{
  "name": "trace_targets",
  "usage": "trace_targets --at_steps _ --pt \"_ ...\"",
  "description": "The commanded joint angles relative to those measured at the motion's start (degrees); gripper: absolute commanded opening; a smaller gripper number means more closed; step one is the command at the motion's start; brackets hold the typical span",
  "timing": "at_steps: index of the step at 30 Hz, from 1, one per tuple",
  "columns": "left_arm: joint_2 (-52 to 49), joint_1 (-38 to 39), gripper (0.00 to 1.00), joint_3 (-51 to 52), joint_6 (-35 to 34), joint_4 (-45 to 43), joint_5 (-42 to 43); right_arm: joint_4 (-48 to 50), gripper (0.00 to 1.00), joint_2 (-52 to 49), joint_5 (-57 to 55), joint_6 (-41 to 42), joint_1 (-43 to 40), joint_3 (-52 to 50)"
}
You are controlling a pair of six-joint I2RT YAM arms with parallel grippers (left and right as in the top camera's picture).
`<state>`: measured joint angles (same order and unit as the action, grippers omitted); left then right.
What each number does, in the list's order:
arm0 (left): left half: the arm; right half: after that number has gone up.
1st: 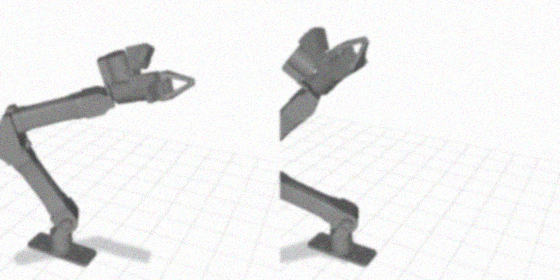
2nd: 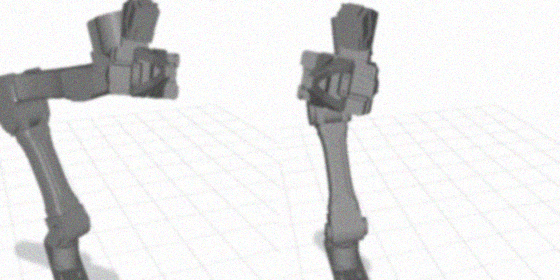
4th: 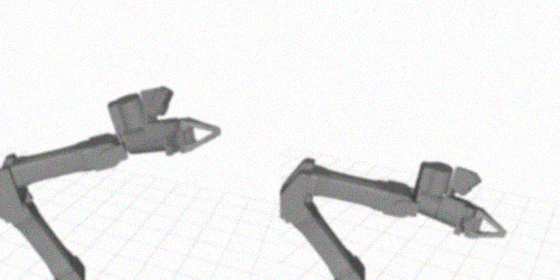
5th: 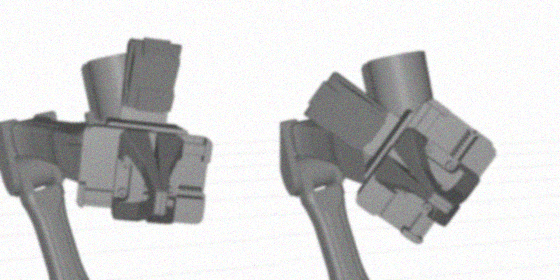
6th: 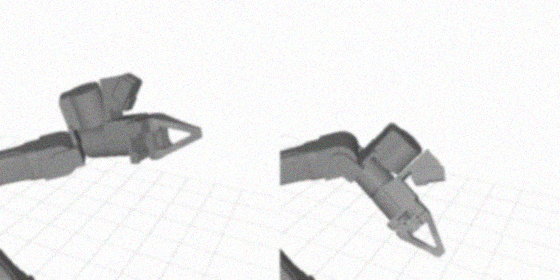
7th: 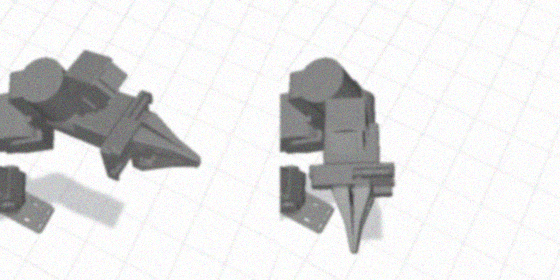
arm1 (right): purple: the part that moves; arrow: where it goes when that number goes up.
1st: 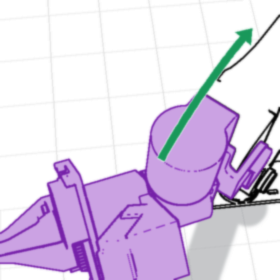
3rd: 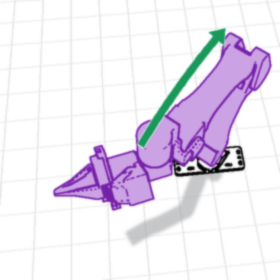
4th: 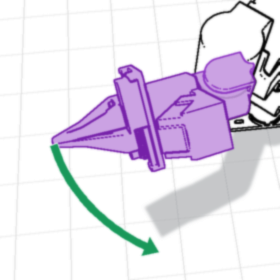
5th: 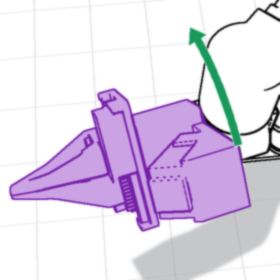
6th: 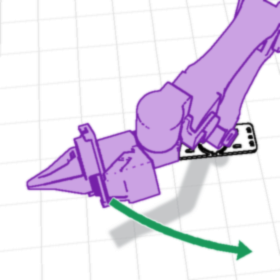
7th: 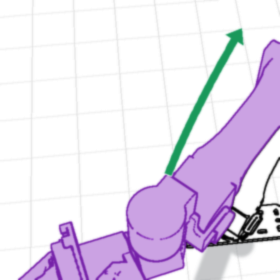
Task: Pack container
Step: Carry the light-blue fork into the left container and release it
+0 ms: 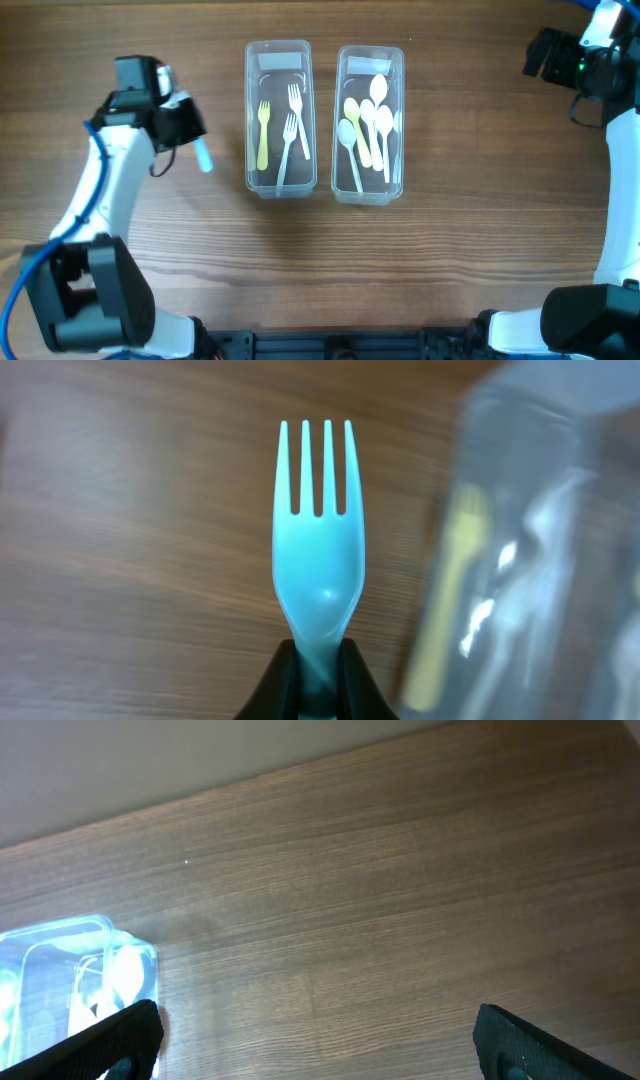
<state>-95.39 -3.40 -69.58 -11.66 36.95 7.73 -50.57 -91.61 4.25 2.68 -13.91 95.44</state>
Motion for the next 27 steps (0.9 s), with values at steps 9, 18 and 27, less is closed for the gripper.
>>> trace_targets --at_steps 9,18,27 --pt "4.31 16.28 0.04 0.46 -0.81 -4.48 1.86 0.17 1.0 -0.31 0.22 -0.59 0.17 0.07" --pt "4.09 20.72 0.05 0.48 -1.01 -5.4 1.42 0.2 1.0 -0.33 0.22 -0.59 0.17 0.07" --pt "4.11 20.72 0.66 0.48 -0.96 -5.46 1.42 0.17 1.0 -0.31 0.22 -0.59 0.17 0.07"
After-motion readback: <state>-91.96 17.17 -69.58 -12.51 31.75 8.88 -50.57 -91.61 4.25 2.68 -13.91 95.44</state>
